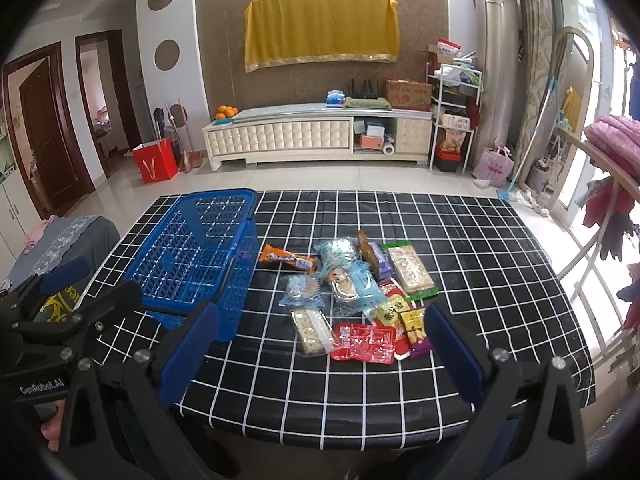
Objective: Organize snacks
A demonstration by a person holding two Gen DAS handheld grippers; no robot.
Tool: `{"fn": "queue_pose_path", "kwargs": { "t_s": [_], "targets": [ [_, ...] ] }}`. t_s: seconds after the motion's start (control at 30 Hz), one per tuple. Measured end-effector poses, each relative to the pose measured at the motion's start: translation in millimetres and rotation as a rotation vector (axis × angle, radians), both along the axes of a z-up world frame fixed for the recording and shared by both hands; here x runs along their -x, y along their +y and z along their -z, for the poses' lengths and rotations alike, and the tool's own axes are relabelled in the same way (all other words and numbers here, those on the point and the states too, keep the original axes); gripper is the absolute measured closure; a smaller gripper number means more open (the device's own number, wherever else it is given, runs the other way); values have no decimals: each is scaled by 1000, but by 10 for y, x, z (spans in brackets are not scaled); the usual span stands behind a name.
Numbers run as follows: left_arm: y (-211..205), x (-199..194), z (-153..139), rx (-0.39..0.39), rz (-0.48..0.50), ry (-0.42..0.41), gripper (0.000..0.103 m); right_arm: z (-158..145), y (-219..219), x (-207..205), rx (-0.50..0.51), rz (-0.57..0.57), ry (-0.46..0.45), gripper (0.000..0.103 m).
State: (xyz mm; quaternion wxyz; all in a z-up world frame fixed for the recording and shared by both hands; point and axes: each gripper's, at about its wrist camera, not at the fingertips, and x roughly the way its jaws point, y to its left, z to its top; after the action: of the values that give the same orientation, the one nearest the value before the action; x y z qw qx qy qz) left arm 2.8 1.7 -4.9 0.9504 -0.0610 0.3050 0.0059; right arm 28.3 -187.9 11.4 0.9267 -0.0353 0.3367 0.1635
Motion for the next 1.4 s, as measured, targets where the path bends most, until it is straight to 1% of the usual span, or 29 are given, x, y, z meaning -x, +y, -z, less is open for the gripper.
{"fn": "queue_pose_path", "kwargs": {
  "t_s": [0.83, 1.4],
  "targets": [
    [0, 0, -7, 3, -1, 0, 0, 50, -16, 0, -5, -3, 0, 0],
    [-7, 18, 19, 2, 4, 4, 0, 18, -5, 10, -4, -2, 6, 0]
  ]
}}
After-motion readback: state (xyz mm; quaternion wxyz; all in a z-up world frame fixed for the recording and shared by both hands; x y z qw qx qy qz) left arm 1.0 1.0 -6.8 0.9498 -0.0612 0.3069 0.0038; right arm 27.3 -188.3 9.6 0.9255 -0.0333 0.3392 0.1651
